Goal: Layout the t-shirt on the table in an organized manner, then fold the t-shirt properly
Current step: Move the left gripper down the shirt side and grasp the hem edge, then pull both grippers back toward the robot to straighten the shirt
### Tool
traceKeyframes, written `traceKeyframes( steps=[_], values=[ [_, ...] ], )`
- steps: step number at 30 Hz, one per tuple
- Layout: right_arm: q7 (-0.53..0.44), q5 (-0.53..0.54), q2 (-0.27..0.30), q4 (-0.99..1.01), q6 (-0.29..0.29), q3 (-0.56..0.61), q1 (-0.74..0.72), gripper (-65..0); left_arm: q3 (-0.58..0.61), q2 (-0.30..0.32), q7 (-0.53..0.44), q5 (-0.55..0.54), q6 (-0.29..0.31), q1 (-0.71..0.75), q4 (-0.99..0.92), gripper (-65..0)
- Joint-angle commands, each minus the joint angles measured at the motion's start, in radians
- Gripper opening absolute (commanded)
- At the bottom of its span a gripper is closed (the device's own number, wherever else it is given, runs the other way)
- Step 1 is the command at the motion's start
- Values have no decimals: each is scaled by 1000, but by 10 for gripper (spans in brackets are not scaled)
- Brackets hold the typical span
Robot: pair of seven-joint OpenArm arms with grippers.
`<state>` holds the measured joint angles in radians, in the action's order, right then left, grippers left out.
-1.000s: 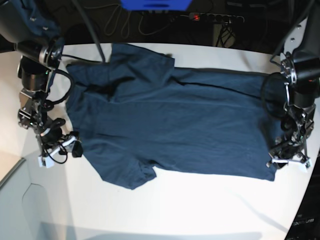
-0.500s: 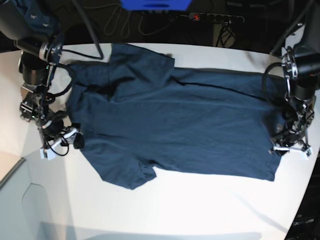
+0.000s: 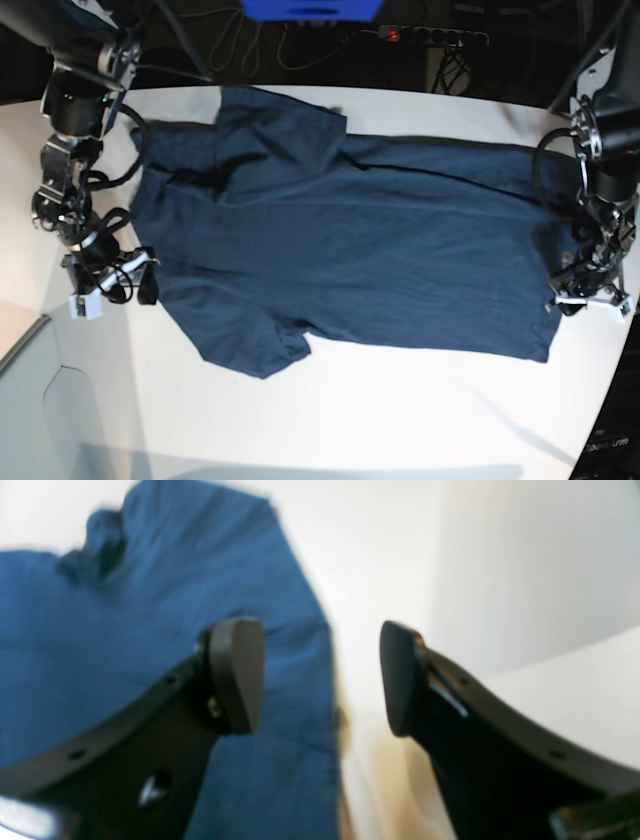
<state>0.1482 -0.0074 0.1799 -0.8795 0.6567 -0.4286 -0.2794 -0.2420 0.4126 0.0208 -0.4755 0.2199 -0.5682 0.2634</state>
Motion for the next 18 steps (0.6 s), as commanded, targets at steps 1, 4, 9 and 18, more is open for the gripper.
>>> traceKeyframes(
  steps=[1,4,9,18],
  values=[
    [-9,7,13,15,2,-3,-24,-281,-3,15,-22,-6,3,-28,10,-347],
    [-11,7,28,104,1,-3,-79,-281,-3,15,-22,-6,3,-28,9,-347],
    [-12,7,39,227,1,-3,-145,-281,-1,15,-20,-6,3,-28,9,-347],
    [-11,7,22,79,7,-3,-71,-285,-12,24,5,-16,13,10,107,-351]
  ],
)
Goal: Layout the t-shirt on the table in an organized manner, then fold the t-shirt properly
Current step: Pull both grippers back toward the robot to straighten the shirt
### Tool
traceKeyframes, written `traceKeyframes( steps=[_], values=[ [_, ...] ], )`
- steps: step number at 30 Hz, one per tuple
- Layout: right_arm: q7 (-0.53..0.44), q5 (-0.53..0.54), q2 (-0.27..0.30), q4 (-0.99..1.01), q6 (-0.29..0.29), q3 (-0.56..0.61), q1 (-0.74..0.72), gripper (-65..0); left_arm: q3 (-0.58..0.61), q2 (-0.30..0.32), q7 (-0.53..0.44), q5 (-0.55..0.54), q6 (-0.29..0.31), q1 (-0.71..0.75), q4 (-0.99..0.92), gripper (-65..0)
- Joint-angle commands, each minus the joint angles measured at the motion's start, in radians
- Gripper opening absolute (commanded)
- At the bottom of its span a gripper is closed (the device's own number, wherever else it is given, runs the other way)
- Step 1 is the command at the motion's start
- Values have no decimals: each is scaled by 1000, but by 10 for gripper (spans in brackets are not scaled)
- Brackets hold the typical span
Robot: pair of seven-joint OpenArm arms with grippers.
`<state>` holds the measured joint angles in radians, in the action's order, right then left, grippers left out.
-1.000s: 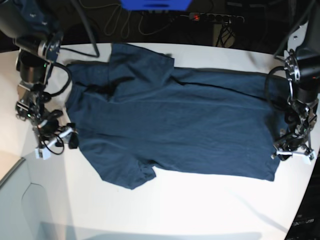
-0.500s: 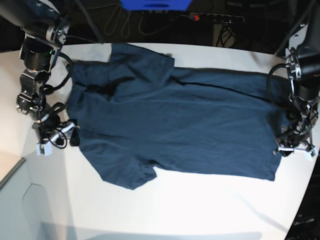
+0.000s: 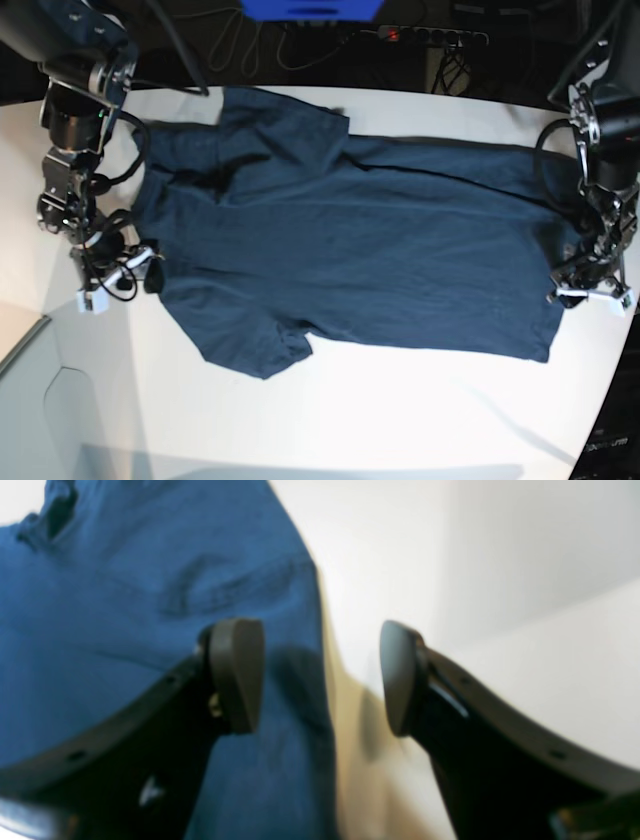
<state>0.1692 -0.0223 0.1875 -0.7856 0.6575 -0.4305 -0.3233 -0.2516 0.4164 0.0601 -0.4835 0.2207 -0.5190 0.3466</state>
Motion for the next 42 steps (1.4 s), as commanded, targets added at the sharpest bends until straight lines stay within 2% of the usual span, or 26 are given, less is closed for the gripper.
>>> traceKeyframes(
  steps=[1,4,7,9,10,14,17,21,25,27,33,36,42],
  values=[
    [-32,22,-6,-71,6,-1,-4,-292,-2,20,-1,-8,12,-20,53,-351],
    [-30,22,-44,-246,6,-1,77,-363,-7,35,109,-8,10,33,197,-353],
    [-29,22,-79,-397,6,48,166,-509,-81,22,203,-8,10,130,403,-365],
    [-29,22,-95,-490,6,88,240,-621,-150,-1,260,-8,10,213,550,-422],
    [-29,22,-101,-529,6,106,275,-650,-180,-12,284,-8,10,248,613,-458],
    [-29,22,-128,-636,6,180,399,-650,-280,-69,389,1,10,389,817,-645],
    [-29,22,-150,-656,3,195,465,-650,-321,-80,429,1,10,475,843,-639],
    [-29,22,-151,-605,3,190,496,-650,-329,-80,427,2,12,503,731,-638],
    [-33,22,-121,-518,2,187,497,-650,-326,-83,427,1,12,504,621,-646],
    [-38,22,-99,-476,2,187,499,-650,-325,-104,427,-2,12,507,598,-650],
    [-40,23,-36,-417,2,152,491,-650,-329,-162,427,-7,12,604,675,-650],
    [-41,23,-33,-413,6,97,487,-650,-329,-196,427,-7,12,670,759,-650],
    [-41,23,-32,-412,6,68,454,-650,-329,-258,430,-4,12,756,880,-650]
  ],
)
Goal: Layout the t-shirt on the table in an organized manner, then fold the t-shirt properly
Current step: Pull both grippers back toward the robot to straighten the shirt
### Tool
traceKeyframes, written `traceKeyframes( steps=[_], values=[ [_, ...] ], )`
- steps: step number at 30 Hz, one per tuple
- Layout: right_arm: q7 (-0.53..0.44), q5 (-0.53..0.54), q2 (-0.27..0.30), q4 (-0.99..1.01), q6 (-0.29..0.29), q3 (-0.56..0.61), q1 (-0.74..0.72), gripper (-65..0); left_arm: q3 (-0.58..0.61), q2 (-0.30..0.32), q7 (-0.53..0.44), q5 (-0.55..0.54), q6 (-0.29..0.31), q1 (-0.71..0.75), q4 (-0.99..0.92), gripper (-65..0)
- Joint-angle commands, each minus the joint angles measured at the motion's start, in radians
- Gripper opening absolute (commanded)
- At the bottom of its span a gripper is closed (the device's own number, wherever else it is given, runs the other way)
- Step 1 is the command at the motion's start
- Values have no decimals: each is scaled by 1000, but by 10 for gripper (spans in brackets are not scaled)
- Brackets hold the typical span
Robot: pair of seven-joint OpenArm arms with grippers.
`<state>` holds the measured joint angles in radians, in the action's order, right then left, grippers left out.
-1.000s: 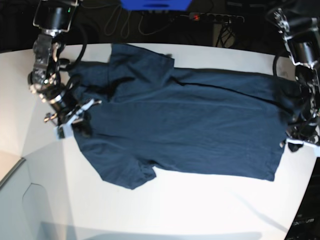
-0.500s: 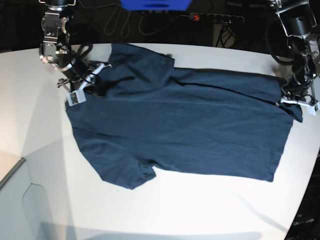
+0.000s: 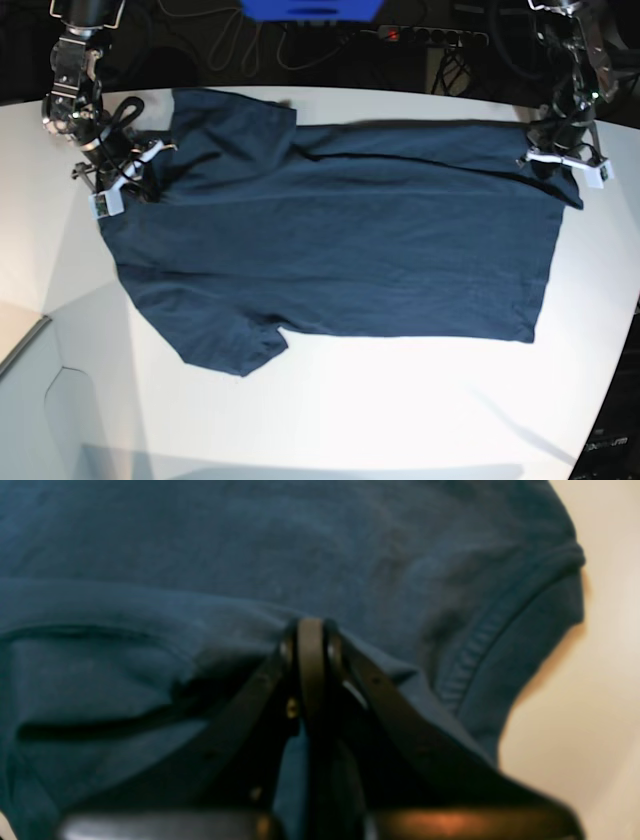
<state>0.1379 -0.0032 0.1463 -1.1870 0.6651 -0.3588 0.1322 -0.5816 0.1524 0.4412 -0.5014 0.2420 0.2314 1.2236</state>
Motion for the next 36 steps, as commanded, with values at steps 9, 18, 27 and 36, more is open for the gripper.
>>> traceKeyframes(
  steps=[9,18,27,36],
  values=[
    [-8,6,23,-57,-1,-18,-24,-650,-1,8,54,10,-10,26,51,-650],
    [2,4,-57,-387,-1,-104,126,-594,1,6,58,10,-8,64,238,-620],
    [2,4,-231,-462,-1,-105,330,-323,-44,-37,57,10,-8,93,319,-397],
    [1,4,-282,-391,-8,-113,363,-315,-87,-50,57,10,-8,89,319,-395]
  ],
)
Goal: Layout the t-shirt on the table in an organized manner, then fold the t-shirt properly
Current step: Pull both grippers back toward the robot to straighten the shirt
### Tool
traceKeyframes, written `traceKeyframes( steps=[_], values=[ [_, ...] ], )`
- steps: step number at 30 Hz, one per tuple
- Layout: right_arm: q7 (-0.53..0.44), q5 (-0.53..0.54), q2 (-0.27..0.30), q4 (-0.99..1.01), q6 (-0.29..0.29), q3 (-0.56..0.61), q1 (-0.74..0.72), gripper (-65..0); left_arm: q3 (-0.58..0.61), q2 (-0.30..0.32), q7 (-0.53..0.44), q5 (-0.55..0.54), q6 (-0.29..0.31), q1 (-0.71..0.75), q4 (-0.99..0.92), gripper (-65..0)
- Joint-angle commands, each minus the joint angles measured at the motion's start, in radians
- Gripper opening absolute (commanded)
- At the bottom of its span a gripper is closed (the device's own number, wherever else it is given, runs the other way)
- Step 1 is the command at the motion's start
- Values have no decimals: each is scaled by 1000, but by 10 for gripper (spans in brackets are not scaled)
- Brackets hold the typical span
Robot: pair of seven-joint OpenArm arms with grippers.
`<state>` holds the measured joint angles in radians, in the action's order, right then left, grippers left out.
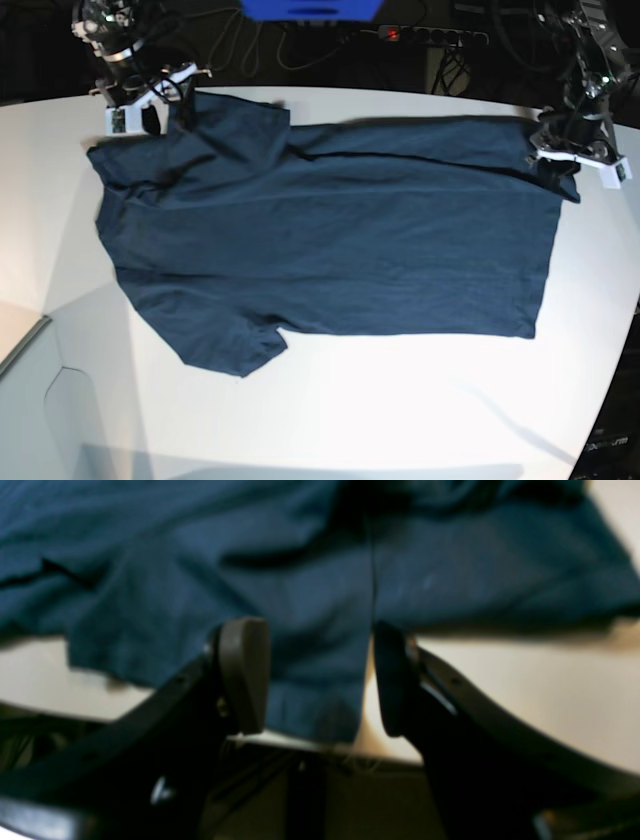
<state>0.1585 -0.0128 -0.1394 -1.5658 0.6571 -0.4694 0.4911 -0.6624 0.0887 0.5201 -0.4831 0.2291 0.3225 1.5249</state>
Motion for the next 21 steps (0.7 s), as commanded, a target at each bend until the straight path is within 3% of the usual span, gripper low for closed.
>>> traceKeyframes(
  steps=[1,14,17,21],
  values=[
    [-20,14,5,5,0,-2,4,-315,-12,13,-22,-9,5,-1,18,-395],
    [-21,14,16,103,7,-41,7,-324,-33,9,-22,-9,5,4,16,-394],
    [-24,14,14,103,7,-4,21,-383,-33,9,-22,-9,5,4,16,-394],
    [-21,14,16,103,7,22,31,-525,-33,9,-22,-9,5,4,16,-395]
  ],
)
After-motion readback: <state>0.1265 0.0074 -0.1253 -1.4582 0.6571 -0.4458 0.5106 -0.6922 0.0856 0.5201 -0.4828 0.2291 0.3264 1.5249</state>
